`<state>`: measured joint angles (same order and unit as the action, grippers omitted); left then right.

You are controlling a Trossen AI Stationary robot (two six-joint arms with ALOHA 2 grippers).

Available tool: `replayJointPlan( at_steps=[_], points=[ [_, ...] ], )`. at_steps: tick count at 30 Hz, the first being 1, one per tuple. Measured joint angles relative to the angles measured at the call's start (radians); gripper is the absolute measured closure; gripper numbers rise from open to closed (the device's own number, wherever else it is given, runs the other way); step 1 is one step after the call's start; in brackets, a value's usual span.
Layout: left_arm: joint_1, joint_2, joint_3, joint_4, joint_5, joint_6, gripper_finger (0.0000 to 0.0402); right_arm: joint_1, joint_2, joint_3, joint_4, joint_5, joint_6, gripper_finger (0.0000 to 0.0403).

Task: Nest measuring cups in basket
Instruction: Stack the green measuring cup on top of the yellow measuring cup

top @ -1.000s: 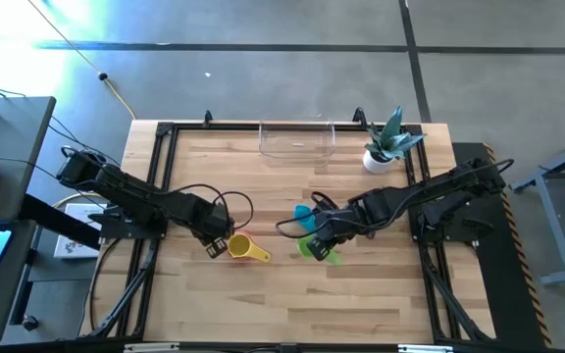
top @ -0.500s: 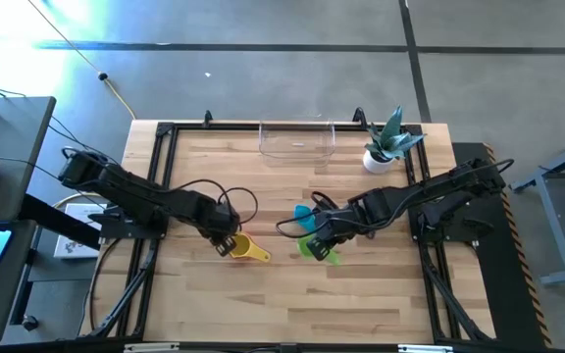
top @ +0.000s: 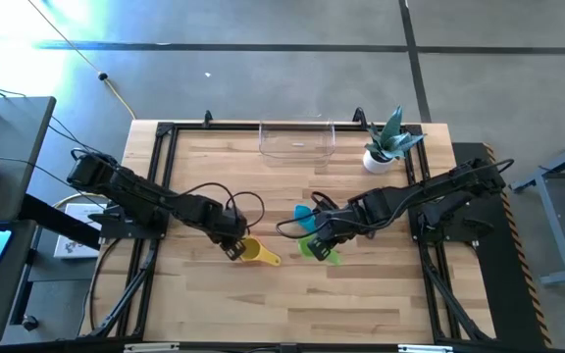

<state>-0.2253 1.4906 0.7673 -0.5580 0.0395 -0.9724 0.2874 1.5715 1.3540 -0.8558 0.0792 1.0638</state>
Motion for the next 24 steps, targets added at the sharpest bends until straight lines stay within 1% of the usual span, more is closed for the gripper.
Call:
replayJointPlan(
  at_steps=[13,21,24],
  points=[
    [-0.013,0.000,0.000,0.176,0.021,-0.040,0.0339,0.000,0.000,0.000,-0.001,0.000,-0.007,0.0403],
    [-0.019,0.000,0.000,0.213,0.008,-0.047,0.0339,-0.020,0.000,0.000,0.006,-0.003,0.014,0.0403],
    [-0.018,0.000,0.000,0.209,0.008,-0.011,0.0339,-0.032,0.000,0.000,0.051,-0.018,0.035,0.0403]
  ],
)
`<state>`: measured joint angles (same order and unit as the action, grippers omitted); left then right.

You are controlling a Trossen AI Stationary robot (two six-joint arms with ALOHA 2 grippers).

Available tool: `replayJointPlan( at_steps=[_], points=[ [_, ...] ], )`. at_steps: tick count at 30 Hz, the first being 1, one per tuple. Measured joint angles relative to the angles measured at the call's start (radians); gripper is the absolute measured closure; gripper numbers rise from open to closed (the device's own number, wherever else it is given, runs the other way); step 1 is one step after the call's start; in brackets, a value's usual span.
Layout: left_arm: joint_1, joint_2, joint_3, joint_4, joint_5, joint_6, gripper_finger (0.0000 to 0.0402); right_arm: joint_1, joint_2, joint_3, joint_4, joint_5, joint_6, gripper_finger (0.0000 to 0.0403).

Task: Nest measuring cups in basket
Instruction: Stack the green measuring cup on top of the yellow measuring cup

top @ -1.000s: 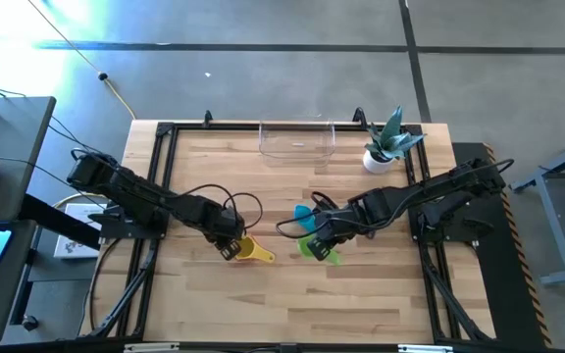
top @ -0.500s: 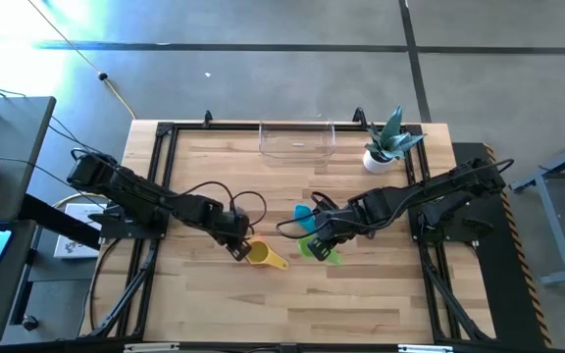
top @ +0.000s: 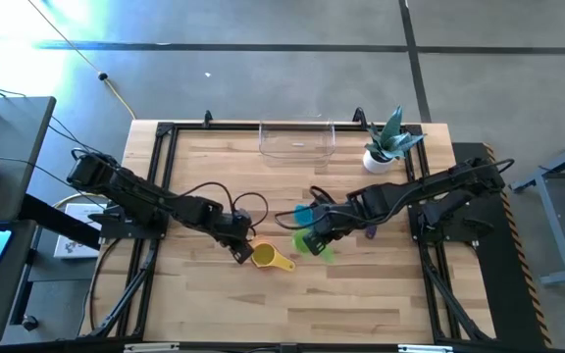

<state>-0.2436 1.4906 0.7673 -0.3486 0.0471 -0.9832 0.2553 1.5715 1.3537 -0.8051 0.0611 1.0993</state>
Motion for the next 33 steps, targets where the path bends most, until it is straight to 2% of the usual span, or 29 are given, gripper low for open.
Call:
replayJointPlan(
  at_steps=[9,15,18,26,29,33],
  points=[
    [0.013,-0.066,0.000,-0.111,-0.003,0.080,0.0339,-0.028,0.007,0.000,0.193,-0.003,0.004,0.0403],
    [0.015,-0.168,0.001,-0.213,-0.027,0.131,0.0339,-0.052,0.076,-0.001,0.406,-0.013,0.010,0.0403],
    [0.015,-0.229,0.001,-0.265,-0.030,0.132,0.0339,-0.062,0.115,0.005,0.451,-0.018,0.011,0.0403],
    [0.015,-0.364,0.001,-0.325,-0.032,0.140,0.0339,-0.093,0.244,0.154,0.397,-0.097,-0.052,0.0403],
    [0.015,-0.396,0.001,-0.329,-0.032,0.139,0.0339,-0.106,0.314,0.258,0.261,-0.142,-0.094,0.0403],
    [0.015,-0.413,0.000,-0.347,-0.040,0.121,0.0339,-0.112,0.403,0.393,0.071,-0.148,-0.135,0.0403]
  ],
)
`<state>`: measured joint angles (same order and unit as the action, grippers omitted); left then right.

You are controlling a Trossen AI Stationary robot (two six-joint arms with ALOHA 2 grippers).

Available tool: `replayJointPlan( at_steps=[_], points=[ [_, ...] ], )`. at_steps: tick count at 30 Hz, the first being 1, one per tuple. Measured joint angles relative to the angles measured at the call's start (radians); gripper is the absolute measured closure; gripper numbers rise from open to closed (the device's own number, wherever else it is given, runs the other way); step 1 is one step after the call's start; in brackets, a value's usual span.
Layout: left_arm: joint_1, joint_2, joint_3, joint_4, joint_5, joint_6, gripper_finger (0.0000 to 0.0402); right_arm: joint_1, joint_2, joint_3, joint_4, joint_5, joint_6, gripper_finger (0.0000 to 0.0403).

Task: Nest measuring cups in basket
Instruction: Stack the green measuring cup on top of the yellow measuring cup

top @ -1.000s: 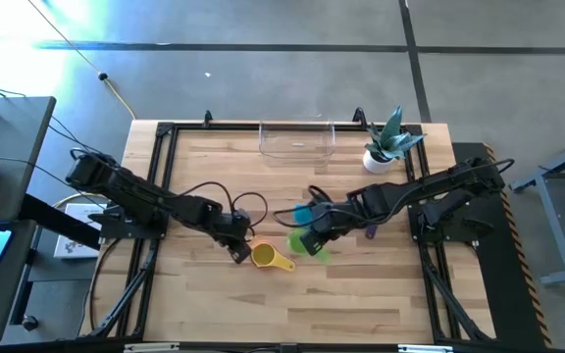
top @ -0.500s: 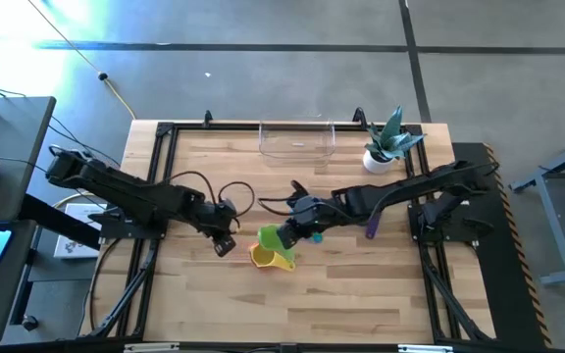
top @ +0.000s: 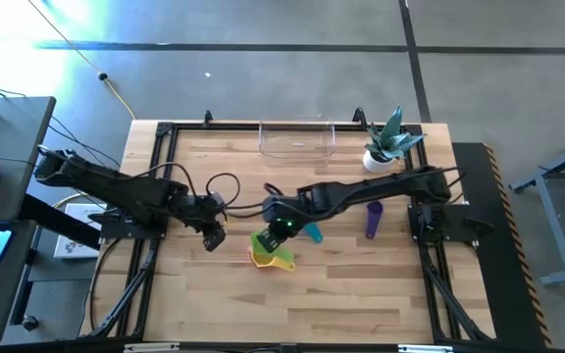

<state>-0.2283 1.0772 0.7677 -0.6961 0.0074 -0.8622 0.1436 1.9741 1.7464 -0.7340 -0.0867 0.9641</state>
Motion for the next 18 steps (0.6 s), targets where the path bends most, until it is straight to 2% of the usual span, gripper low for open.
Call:
replayJointPlan(
  at_steps=[6,18],
  points=[
    [0.000,0.000,0.000,-0.030,-0.001,-0.039,0.0339,0.000,0.087,0.121,-0.124,-0.018,-0.056,0.0403],
    [0.000,0.000,0.000,-0.077,-0.001,-0.053,0.0339,0.015,0.157,0.116,-0.119,-0.024,-0.083,0.0403]
  ],
)
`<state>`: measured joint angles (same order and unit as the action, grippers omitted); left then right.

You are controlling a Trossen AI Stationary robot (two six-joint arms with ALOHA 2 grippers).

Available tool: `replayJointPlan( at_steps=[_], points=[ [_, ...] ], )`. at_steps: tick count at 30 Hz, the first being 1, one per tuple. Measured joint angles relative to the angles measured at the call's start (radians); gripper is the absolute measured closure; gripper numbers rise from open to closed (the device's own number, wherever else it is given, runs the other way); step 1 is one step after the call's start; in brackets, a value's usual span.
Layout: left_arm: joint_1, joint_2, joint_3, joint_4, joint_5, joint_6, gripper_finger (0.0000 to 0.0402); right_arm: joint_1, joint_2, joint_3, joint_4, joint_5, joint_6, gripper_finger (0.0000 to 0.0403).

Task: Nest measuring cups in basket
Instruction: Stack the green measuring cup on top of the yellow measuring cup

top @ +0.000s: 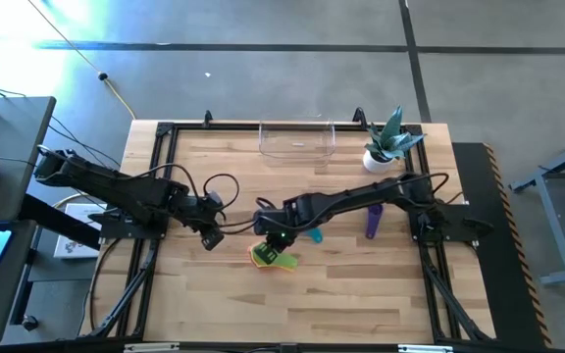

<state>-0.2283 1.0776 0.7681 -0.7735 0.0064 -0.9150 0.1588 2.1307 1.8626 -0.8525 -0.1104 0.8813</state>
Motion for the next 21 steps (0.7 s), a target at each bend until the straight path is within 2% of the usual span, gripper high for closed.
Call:
replayJointPlan(
  at_steps=[4,16,21],
  points=[
    [0.000,0.000,0.000,-0.012,0.000,0.000,0.0339,-0.001,0.035,-0.002,0.004,0.000,-0.027,0.0403],
    [0.000,0.000,0.000,-0.019,0.000,0.011,0.0339,-0.001,0.035,-0.002,0.008,0.004,-0.056,0.0402],
    [0.000,0.000,0.000,-0.019,0.000,0.028,0.0339,-0.001,0.035,-0.002,0.012,0.027,-0.061,0.0376]
  ],
)
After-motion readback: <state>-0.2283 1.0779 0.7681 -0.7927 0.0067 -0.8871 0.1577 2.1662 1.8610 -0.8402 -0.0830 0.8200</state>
